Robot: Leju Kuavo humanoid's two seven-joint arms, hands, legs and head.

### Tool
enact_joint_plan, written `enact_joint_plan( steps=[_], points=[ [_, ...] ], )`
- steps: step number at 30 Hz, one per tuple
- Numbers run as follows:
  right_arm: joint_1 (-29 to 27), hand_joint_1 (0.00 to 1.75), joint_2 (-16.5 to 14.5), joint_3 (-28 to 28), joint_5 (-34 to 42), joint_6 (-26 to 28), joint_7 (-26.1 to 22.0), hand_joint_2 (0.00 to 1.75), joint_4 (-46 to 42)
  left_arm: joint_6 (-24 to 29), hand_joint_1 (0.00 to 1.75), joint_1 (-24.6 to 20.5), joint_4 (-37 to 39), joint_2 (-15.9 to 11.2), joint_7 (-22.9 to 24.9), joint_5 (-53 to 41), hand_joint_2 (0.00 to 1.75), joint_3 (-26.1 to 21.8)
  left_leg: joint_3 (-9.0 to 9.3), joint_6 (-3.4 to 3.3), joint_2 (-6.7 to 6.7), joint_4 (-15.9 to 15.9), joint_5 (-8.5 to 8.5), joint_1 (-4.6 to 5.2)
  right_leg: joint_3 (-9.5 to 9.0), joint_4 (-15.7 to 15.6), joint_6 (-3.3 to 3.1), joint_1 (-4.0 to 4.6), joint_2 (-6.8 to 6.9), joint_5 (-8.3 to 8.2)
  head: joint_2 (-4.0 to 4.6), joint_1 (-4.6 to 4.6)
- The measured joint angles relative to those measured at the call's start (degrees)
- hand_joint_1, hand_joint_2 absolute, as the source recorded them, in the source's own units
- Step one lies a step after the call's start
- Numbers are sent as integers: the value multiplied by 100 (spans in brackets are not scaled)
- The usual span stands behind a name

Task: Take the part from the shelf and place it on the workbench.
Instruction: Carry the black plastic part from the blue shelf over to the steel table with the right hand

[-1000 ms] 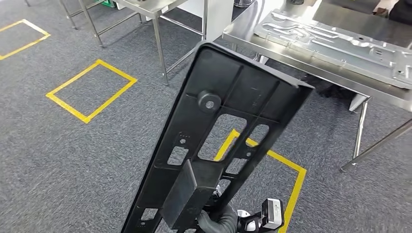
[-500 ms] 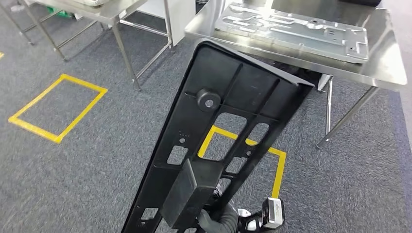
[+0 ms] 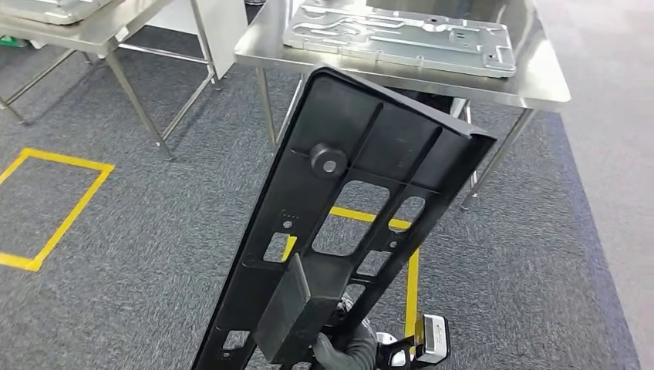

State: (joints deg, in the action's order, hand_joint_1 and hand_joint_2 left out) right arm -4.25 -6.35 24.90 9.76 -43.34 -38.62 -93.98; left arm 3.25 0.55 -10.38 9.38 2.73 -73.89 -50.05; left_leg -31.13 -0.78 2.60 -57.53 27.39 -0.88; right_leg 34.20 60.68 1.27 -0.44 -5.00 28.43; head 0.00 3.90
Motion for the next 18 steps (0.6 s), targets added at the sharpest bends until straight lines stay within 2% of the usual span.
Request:
enact_joint_plan(
  steps=[2, 3, 4, 5, 6, 8, 9, 10, 11, 13, 15, 17, 18],
  points=[
    [5, 175, 1, -1, 1, 0, -3, 175, 2, -2, 0, 19, 0, 2, 1, -1, 175, 0, 11, -52, -174, 14, 14, 19, 359, 701, 46, 4, 365, 341, 0, -1],
    [3, 175, 1, -2, 1, 0, -4, 175, 4, -4, 0, 25, 0, 2, 3, -1, 175, 0, 10, -65, -259, 12, 24, 30, 569, 1091, 61, -4, 430, 489, 0, -1],
    [-1, 175, 1, -4, 1, 0, -4, 175, 8, -6, 0, 31, 0, 2, 6, -1, 175, 0, 14, -70, -343, 10, 34, 36, 714, 1349, 68, -10, 454, 546, 0, -1],
    [-3, 175, 1, -6, 1, 0, -5, 175, 10, -8, 0, 37, 0, 2, 9, -1, 175, 0, 24, -69, -422, 9, 45, 41, 750, 1398, 68, -13, 467, 493, 0, -1],
    [-4, 175, 1, -8, 1, 0, -5, 175, 12, -8, 0, 42, 0, 3, 10, -1, 175, 0, 40, -64, -493, 9, 59, 46, 653, 1197, 56, -12, 491, 336, 0, -1],
    [-1, 175, 1, -9, 1, 0, -6, 175, 12, -8, 0, 53, 0, 7, 14, -1, 175, 0, 91, -39, -609, 8, 92, 60, 222, 368, -10, 19, 663, -36, 0, -1],
    [2, 175, 1, -9, 1, 0, -7, 175, 12, -8, 0, 59, 0, 9, 17, -1, 175, 0, 113, -16, -648, 5, 112, 73, 45, 21, -49, 45, 750, -148, 0, -1],
    [4, 175, 1, -10, 2, 0, -10, 175, 11, -8, 0, 64, 0, 10, 20, -1, 175, 0, 131, 11, -686, 2, 129, 83, -55, -185, -84, 71, 806, -192, 0, -1],
    [4, 175, 1, -12, 2, 0, -13, 175, 11, -8, 0, 67, 0, 10, 21, -1, 175, 0, 145, 40, -723, 4, 143, 90, -74, -248, -111, 93, 811, -183, 0, -1],
    [-1, 175, 0, -16, 2, 0, -18, 175, 10, -8, 0, 73, 0, 7, 22, -1, 175, 0, 175, 99, -789, 11, 171, 95, -82, -280, -157, 78, 688, -206, 0, -1],
    [1, 175, -4, -20, 3, 3, -24, 175, 10, -6, 0, 68, 0, 2, 16, 1, 175, 0, 116, 158, -627, -182, 317, 85, -123, -338, -209, 31, 576, -239, 0, 2],
    [5, 175, -10, -22, 1, 11, -30, 175, 11, -5, 0, 41, 0, -1, 4, 3, 175, -3, -193, 213, -354, -840, 653, 64, -145, -362, -246, 10, 487, -254, 0, 4],
    [4, 175, -13, -23, -1, 19, -31, 175, 14, -4, 0, 23, 0, -2, -2, 4, 175, -6, -404, 235, -281, -1247, 810, 58, -145, -360, -257, 12, 443, -253, 0, 4]
  ],
)
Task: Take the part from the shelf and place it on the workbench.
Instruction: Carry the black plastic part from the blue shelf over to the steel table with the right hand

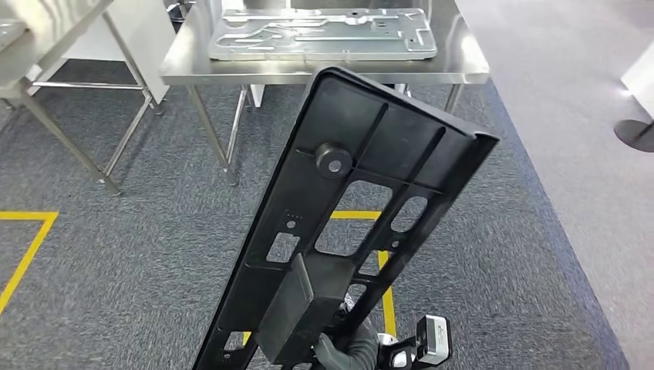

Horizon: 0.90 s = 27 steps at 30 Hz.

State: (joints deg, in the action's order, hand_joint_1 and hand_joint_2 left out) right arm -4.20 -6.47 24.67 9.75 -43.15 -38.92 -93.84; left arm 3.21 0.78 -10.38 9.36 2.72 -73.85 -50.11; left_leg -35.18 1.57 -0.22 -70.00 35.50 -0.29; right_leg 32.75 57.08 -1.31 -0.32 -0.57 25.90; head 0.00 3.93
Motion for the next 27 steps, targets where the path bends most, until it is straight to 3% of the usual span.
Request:
enact_joint_plan(
  steps=[1, 2, 3, 5, 6, 8, 11, 13, 15, 16, 17, 18, 20, 22, 24, 27],
  points=[
    [-4, 175, -1, -2, -3, 11, 0, 175, 4, 0, 0, -13, 0, -1, -9, 1, 175, -4, -167, 15, 31, -298, 66, -1, -6, 3, -7, 2, -47, 4, 0, 0],
    [-8, 175, -2, -4, -8, 25, -1, 175, 8, 1, 0, -23, 0, -2, -16, 1, 175, -7, -245, 24, 43, -398, 16, -1, -18, 8, -8, 4, -93, 10, 0, 0],
    [-11, 175, -2, -8, -15, 43, -3, 175, 12, 1, 0, -27, 0, -4, -20, 0, 175, -9, -211, 26, 49, -263, -147, -3, -36, 13, -2, 3, -140, 19, 0, 0],
    [-14, 175, -2, -15, -34, 83, -14, 175, 16, -1, 0, -17, 0, -7, -15, -2, 175, -9, 99, 14, 66, 496, -596, -13, -72, 33, 27, 2, -213, 50, 0, 0],
    [-16, 175, -1, -18, -42, 97, -21, 175, 16, -3, 0, -11, 0, -8, -11, -3, 175, -9, 248, -19, 84, 851, -740, -12, -72, 53, 51, 11, -240, 67, 0, 0],
    [-24, 175, -1, -23, -50, 109, -35, 175, 15, -7, 0, -7, 0, -9, -7, -4, 175, -9, 366, -114, 114, 1173, -810, 1, -40, 78, 108, 29, -269, 80, 0, 0],
    [-38, 175, 1, -32, -51, 110, -49, 175, 15, -8, 0, -9, 0, 1, -7, -5, 175, -9, 351, -249, 104, 1210, -835, 6, -3, 121, 201, 23, -241, 111, 0, -1],
    [-39, 175, 1, -34, -51, 110, -55, 175, 15, -8, 0, -6, 0, 8, -7, -5, 175, -9, 350, -318, 68, 1237, -855, -10, 154, 486, 261, 13, -118, 350, 0, -1],
    [-44, 175, 2, -36, -51, 112, -57, 175, 16, -8, 0, -2, 0, 9, -7, -5, 175, -9, 337, -350, 29, 1235, -853, -2, 523, 1255, 308, -1, -14, 741, 0, -1],
    [-49, 175, 3, -37, -51, 112, -57, 175, 16, -8, 0, -1, 0, 9, -7, -5, 175, -9, 332, -352, 12, 1232, -852, 2, 691, 1591, 319, -6, 1, 859, 0, -1],
    [-53, 175, 4, -39, -51, 112, -57, 175, 16, -8, 0, 0, 0, 9, -7, -5, 175, -9, 331, -352, -2, 1230, -850, 5, 773, 1749, 320, -7, 7, 867, 0, -1],
    [-55, 175, 4, -41, -51, 113, -58, 175, 16, -8, 0, 0, 0, 9, -7, -5, 175, -9, 336, -350, -11, 1228, -848, 8, 734, 1665, 310, -6, 11, 758, 0, -1],
    [-55, 175, 5, -43, -54, 116, -62, 175, 16, -11, 0, 0, 0, 12, -5, -5, 175, -9, 358, -338, -17, 1227, -840, 14, 353, 908, 256, 5, 31, 362, 0, -1],
    [-52, 175, 4, -43, -63, 126, -66, 175, 14, -21, 0, 0, 0, 19, -1, -7, 175, -9, 372, -298, -15, 1223, -826, 27, 23, 225, 185, 43, 56, 126, 0, 0],
    [-52, 175, 3, -44, -71, 135, -68, 175, 12, -32, 0, 0, 0, 20, 2, -7, 175, -9, 378, -235, -18, 1232, -819, 30, -30, 69, 132, 81, 53, 107, 0, -1],
    [-52, 175, 0, -45, -89, 143, -68, 175, 1, -36, 0, 0, 0, 12, -5, -6, 175, -9, 347, -142, -5, 1132, -728, 32, -60, -2, 50, 39, 28, 67, 0, -1]
  ],
)
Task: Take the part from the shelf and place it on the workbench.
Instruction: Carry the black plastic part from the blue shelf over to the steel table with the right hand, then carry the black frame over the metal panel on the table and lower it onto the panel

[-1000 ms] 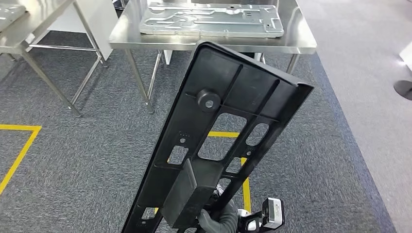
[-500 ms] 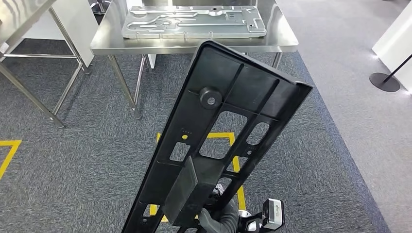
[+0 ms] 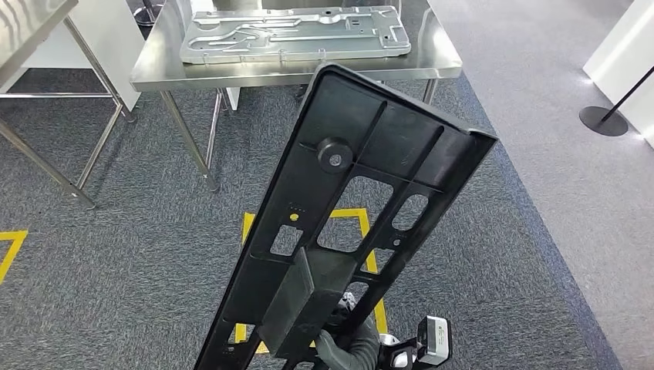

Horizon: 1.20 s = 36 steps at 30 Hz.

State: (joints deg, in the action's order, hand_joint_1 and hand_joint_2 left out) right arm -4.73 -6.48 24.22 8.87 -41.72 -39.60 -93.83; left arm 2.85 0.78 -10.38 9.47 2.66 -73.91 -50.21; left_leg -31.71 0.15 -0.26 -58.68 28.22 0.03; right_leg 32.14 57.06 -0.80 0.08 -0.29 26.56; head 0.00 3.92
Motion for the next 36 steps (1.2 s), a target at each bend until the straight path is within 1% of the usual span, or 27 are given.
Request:
enact_joint_plan(
  steps=[1, 3, 4, 5, 6, 7, 8, 10, 11, 14, 15, 17, 19, 20, 21, 22, 24, 25, 26, 27, 28, 30, 31, 32, 34, 35, 36],
  points=[
    [2, 175, -2, 0, -11, 3, 0, 175, -4, 2, 0, -2, 0, -3, -8, 1, 175, 0, -91, 25, 19, -205, 129, -2, -16, -28, -24, -21, -2, -16, 0, 1],
    [-1, 175, -4, 0, -30, 13, 0, 175, -5, 11, 0, -14, 0, -5, -40, 1, 175, 0, -446, 67, 53, -954, 509, -18, -26, -40, -53, -29, -3, -23, 0, 1],
    [-4, 175, -4, 0, -37, 24, 1, 175, -5, 19, 0, -20, 0, -5, -69, 0, 175, 0, -621, 86, 60, -1320, 642, -23, -27, -36, -58, -27, -8, -19, 0, 1],
    [-7, 175, -4, 0, -43, 37, 1, 175, -4, 30, 0, -25, 0, -5, -97, -3, 175, 0, -727, 102, 63, -1540, 679, -25, -33, -29, -60, -27, -18, -14, 0, 1],
    [-8, 175, -4, 0, -50, 49, 1, 175, -4, 41, 0, -26, 0, -5, -119, -7, 175, 0, -723, 111, 65, -1526, 592, -27, -41, -21, -58, -28, -33, -7, 0, 1],
    [-8, 175, -4, 0, -55, 57, 2, 175, -4, 49, 0, -23, 0, -6, -130, -11, 175, 0, -607, 114, 66, -1281, 408, -31, -53, -10, -51, -31, -51, 4, 0, 1],
    [-7, 175, -4, 0, -59, 60, 1, 175, -4, 56, 0, -15, 0, -7, -128, -15, 175, 0, -417, 110, 66, -875, 178, -37, -66, 5, -40, -33, -70, 19, 0, 1],
    [-7, 175, -1, 0, -60, 61, 1, 175, -4, 65, 0, 2, 0, -7, -124, -16, 175, 0, -83, 64, 71, -167, -84, -35, -66, 42, 2, -12, -101, 53, 0, 1],
    [-7, 175, 2, 0, -59, 62, -1, 175, -4, 73, 0, 8, 0, -5, -131, -15, 175, 0, -7, 28, 76, 9, -115, -30, -53, 55, 28, -1, -111, 63, 0, 1],
    [-15, 175, 19, 0, -53, 74, -7, 175, -5, 103, 0, 18, 0, 2, -175, -5, 175, 0, -5, -90, 83, 82, -112, -27, -25, 70, 110, 10, -119, 72, 0, 1],
    [-18, 175, 25, 0, -51, 78, -10, 175, -5, 113, 0, 21, 0, 6, -188, -3, 175, 0, -5, -119, 78, 94, -123, -37, -3, 134, 143, 7, -106, 119, 0, 0],
    [-26, 175, 40, 0, -46, 80, -15, 175, -7, 135, 0, 25, 0, 14, -203, -8, 175, 0, -5, -167, 58, 113, -139, -57, 189, 556, 208, -13, -67, 371, 0, -1],
    [-31, 175, 57, 0, -45, 82, -18, 175, -5, 149, 0, 26, 0, 14, -209, -19, 175, 0, -17, -195, 41, 111, -133, -51, 567, 1298, 256, -36, -40, 708, 0, -1],
    [-33, 175, 66, 0, -45, 84, -17, 175, -5, 153, 0, 26, 0, 14, -209, -25, 175, 0, -19, -202, 36, 110, -130, -49, 709, 1568, 266, -43, -36, 781, 0, -1],
    [-32, 175, 74, 0, -45, 87, -17, 175, -4, 159, 0, 26, 0, 14, -209, -33, 175, 0, -17, -203, 35, 109, -127, -49, 762, 1651, 269, -47, -32, 746, 0, -1],
    [-32, 175, 81, 0, -46, 93, -17, 175, -5, 166, 0, 26, 0, 15, -210, -47, 175, 0, -8, -199, 37, 108, -123, -49, 700, 1506, 262, -49, -29, 607, 0, -1],
    [-27, 175, 87, 0, -54, 122, -13, 175, -19, 179, 0, 26, 0, 20, -216, -94, 175, 1, 20, -176, 45, 107, -107, -44, 350, 769, 221, -43, -16, 225, 0, -1],
    [-24, 175, 88, 0, -58, 138, -9, 175, -31, 185, 0, 25, 0, 23, -219, -116, 175, 2, 29, -153, 52, 100, -94, -33, 189, 427, 192, -32, -12, 103, 0, -1],
    [-23, 175, 89, 0, -61, 152, -7, 175, -45, 189, 0, 25, 0, 26, -222, -131, 175, 2, 33, -124, 55, 95, -82, -24, 88, 199, 162, -17, -11, 43, 0, -1],
    [-23, 175, 91, 0, -61, 160, -5, 175, -56, 192, 0, 25, 0, 27, -222, -137, 175, 2, 35, -91, 56, 94, -71, -17, 54, 102, 132, -2, -12, 43, 0, 0],
    [-25, 175, 92, 0, -61, 162, -4, 175, -63, 194, 0, 26, 0, 27, -222, -137, 175, 2, 38, -57, 57, 100, -65, -14, 56, 90, 104, 8, -18, 49, 0, 1],
    [-29, 175, 95, 1, -60, 162, -4, 175, -78, 198, 0, 27, -1, 19, -222, -137, 175, 2, 25, 6, 60, 58, -18, -17, 34, 60, 41, -23, -24, 39, 0, 1],
    [-29, 175, 95, 2, -58, 162, -3, 175, -87, 201, 0, 27, -2, 15, -223, -135, 175, 2, -37, 32, 64, -87, 73, -19, 14, 41, 12, -41, -21, 36, 0, 1],
    [-30, 175, 95, 4, -66, 169, -3, 175, -96, 204, 0, 24, -2, 12, -227, -133, 175, 2, -161, 55, 67, -352, 217, -22, -9, 25, -15, -57, -16, 35, 0, 1],
    [-38, 175, 96, 6, -126, 218, -1, 175, -101, 209, 0, 11, -2, 11, -250, -129, 175, 2, -551, 90, 70, -1129, 553, -32, -31, 23, -50, -43, -6, 56, 0, 1],
    [-47, 175, 97, 7, -180, 256, 0, 175, -101, 211, 0, 2, -2, 11, -262, -128, 175, 2, -728, 103, 70, -1443, 636, -33, -43, 26, -60, -37, -9, 66, 0, 1],
    [-56, 175, 97, 7, -241, 298, 1, 175, -105, 212, 0, -4, -2, 10, -272, -128, 175, 2, -822, 108, 70, -1578, 609, -33, -60, 27, -65, -32, -18, 80, 0, 1]
  ],
)
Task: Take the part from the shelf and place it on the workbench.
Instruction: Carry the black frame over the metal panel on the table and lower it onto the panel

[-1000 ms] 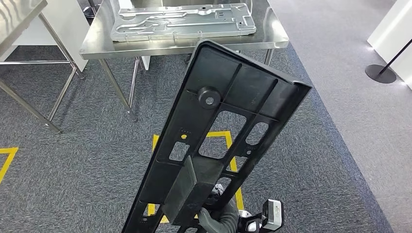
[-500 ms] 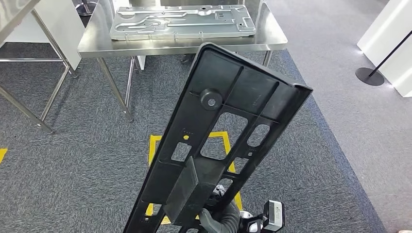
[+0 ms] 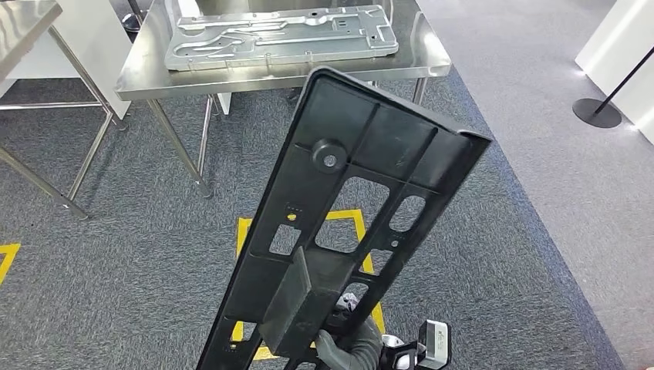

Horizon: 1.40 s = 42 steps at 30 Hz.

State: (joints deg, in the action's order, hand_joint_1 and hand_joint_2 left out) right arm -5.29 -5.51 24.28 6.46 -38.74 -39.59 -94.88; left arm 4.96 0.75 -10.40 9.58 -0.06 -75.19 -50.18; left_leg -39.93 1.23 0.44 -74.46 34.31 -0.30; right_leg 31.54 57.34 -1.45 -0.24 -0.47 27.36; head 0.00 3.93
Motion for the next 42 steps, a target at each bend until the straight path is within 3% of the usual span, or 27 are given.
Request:
enact_joint_plan(
  steps=[1, 4, 6, 10, 11, 13, 14, 15, 16, 17, 18, 20, 22, 24, 26, 29, 30, 31, 32, 34, 35, 36, 40, 42],
  points=[
    [-10, 175, 0, 0, -71, 47, 5, 175, -15, 0, 0, -2, 0, -1, -4, 0, 175, 0, 26, -4, 0, 112, -151, 0, -30, 1, 2, 3, -13, 18, 0, 0],
    [-27, 175, 2, -3, -273, 167, 38, 175, -111, 0, 0, 17, 1, -4, 1, -2, 175, 0, 511, -69, -1, 1229, -758, 8, -135, 10, 42, 19, -51, 99, 0, 0],
    [-26, 175, 14, -9, -376, 217, 63, 175, -181, 0, 0, 27, 2, -5, 2, -1, 175, 0, 674, -134, 7, 1589, -829, 20, -146, 16, 91, 39, -62, 137, 0, 0],
    [-5, 175, 80, -55, -581, 358, 74, 175, -284, -2, 0, 28, 2, 8, -4, -4, 175, 0, 710, -259, 22, 1657, -813, -4, -106, 152, 222, 40, -46, 247, 0, -1],
    [8, 175, 106, -76, -637, 399, 66, 175, -298, -5, 0, 29, 2, 11, -4, -5, 175, 0, 727, -288, 13, 1676, -812, -15, -3, 375, 260, 34, -35, 367, 0, -1],
    [26, 175, 177, -127, -734, 482, 52, 175, -310, -17, 0, 31, 2, 10, -3, -8, 175, 0, 737, -325, 1, 1681, -794, -14, 410, 1131, 322, 6, -17, 698, 0, -1],
    [28, 175, 218, -156, -775, 522, 50, 175, -311, -26, 0, 32, 2, 9, -2, -10, 175, 0, 741, -333, 0, 1680, -784, -13, 628, 1489, 341, -6, -15, 805, 0, -1],
    [27, 175, 260, -185, -811, 557, 51, 175, -312, -33, 0, 33, 2, 8, -1, -13, 175, 0, 751, -337, 2, 1678, -772, -12, 772, 1687, 353, -14, -12, 808, 0, -1],
    [27, 175, 299, -214, -839, 581, 53, 175, -317, -38, 0, 34, 2, 7, 2, -17, 175, 0, 768, -334, 7, 1676, -758, -13, 802, 1656, 356, -20, -9, 692, 0, -1],
    [27, 175, 333, -237, -861, 598, 55, 175, -329, -43, 0, 34, 2, 6, 6, -21, 175, 0, 796, -325, 13, 1675, -741, -13, 702, 1375, 348, -24, -5, 471, 0, -1],
    [28, 175, 361, -255, -877, 608, 57, 175, -346, -47, 0, 34, 2, 7, 10, -25, 175, 0, 826, -311, 19, 1674, -720, -13, 525, 954, 331, -25, -1, 222, 0, -1],
    [33, 175, 406, -279, -896, 619, 58, 175, -383, -56, 0, 34, 2, 6, 26, -32, 175, 0, 865, -259, 25, 1662, -673, 4, 229, 251, 276, 1, 2, -66, 0, -1],
    [37, 175, 441, -299, -912, 635, 58, 175, -402, -60, 0, 32, 2, 4, 42, -34, 175, 0, 875, -198, 24, 1665, -641, 15, 169, 71, 216, 36, -7, -71, 0, 0],
    [36, 175, 471, -322, -919, 666, 57, 175, -418, -57, 0, 32, 1, -1, 48, -29, 175, 0, 895, -141, 25, 1676, -616, 16, 143, 33, 154, 18, -16, -75, 0, 0],
    [56, 175, 494, -341, -915, 688, 53, 175, -434, -48, 0, 30, 1, -9, 45, -24, 175, 0, 797, -94, 31, 1430, -467, 21, 74, -26, 93, -18, -9, -76, 0, -1],
    [85, 175, 524, -379, -909, 698, 49, 175, -438, -34, 0, 7, 2, -11, 14, -13, 175, 0, 210, -50, 34, 341, -21, 8, 9, -41, 37, -12, 12, -37, 0, 0],
    [84, 175, 539, -396, -908, 700, 49, 175, -437, -32, 0, -2, 2, -11, 3, -8, 175, 0, 42, -42, 33, 77, 20, 6, -11, -40, 31, -7, 10, -18, 0, 0],
    [84, 175, 556, -414, -907, 702, 49, 175, -437, -31, 0, -7, 2, -12, -4, -4, 175, 0, -23, -41, 33, 30, -62, 5, -41, -38, 32, -5, 4, 6, 0, 0],
    [83, 175, 574, -431, -907, 702, 46, 175, -437, -31, 0, -7, 2, -13, -5, -3, 175, 0, 19, -47, 33, 194, -241, 5, -81, -37, 38, -4, -4, 33, 0, 0],
    [83, 175, 610, -463, -904, 705, 28, 175, -437, -30, 0, 7, 2, -14, -3, 0, 175, 0, 348, -81, 22, 971, -706, 9, -179, -35, 68, 2, -22, 105, 0, 0],
    [84, 175, 627, -482, -903, 706, 14, 175, -436, -29, 0, 16, 2, -14, -2, 2, 175, 0, 495, -111, 17, 1300, -833, 13, -205, -29, 92, 13, -30, 140, 0, 0],
    [85, 175, 645, -502, -901, 707, 1, 175, -436, -28, 0, 23, 2, -13, -1, 3, 175, 0, 590, -143, 15, 1519, -890, 19, -218, -26, 120, 23, -35, 168, 0, -1],
    [93, 175, 708, -554, -898, 707, -15, 175, -437, -29, 0, 27, 2, -5, 1, 10, 175, 0, 651, -277, 30, 1643, -834, 11, -228, 8, 242, 27, -30, 254, 0, -1],
    [107, 175, 738, -564, -898, 704, -18, 175, -436, -30, 0, 29, 2, 2, 7, 11, 175, 0, 712, -337, 17, 1684, -816, -11, -28, 453, 296, 16, -17, 475, 0, -1]
  ],
)
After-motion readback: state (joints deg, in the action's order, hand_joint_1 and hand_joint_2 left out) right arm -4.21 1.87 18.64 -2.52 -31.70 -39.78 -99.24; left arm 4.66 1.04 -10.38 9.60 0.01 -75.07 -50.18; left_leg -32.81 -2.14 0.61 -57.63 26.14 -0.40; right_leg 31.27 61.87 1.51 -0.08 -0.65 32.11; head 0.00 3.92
